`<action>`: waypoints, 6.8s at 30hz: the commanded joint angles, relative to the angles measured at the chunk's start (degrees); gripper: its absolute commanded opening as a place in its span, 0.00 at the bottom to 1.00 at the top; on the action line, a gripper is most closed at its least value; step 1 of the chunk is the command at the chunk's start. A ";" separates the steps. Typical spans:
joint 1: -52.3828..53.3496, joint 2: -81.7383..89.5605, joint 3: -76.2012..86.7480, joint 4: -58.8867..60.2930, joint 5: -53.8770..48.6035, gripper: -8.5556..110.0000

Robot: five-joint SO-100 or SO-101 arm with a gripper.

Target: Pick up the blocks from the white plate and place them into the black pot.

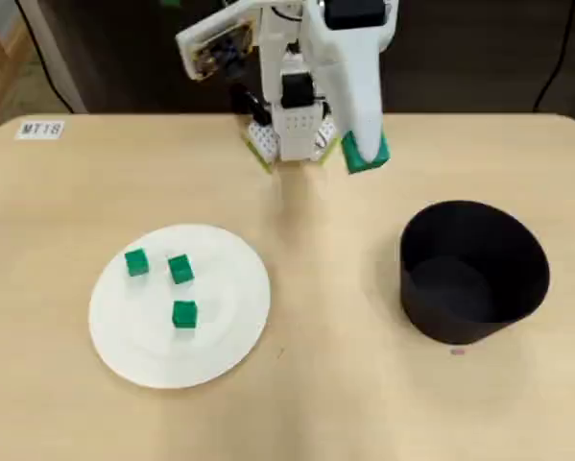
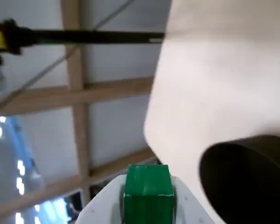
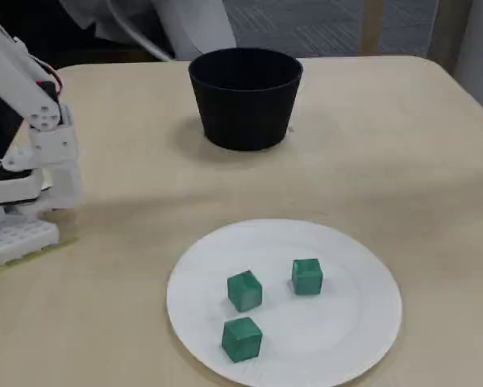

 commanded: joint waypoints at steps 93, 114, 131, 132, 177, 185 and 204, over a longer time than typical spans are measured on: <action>58.45 -48.34 -25.66 21.36 16.79 0.12; 60.29 -55.72 -25.49 24.96 9.40 0.39; 59.15 -56.87 -24.70 25.05 6.42 0.34; 59.15 -57.30 -24.61 25.05 5.98 0.34; 26.81 -30.15 -31.99 -3.34 0.00 0.05; -0.88 -21.53 -30.94 17.31 3.96 0.05; -21.88 -12.74 12.92 -16.08 7.47 0.05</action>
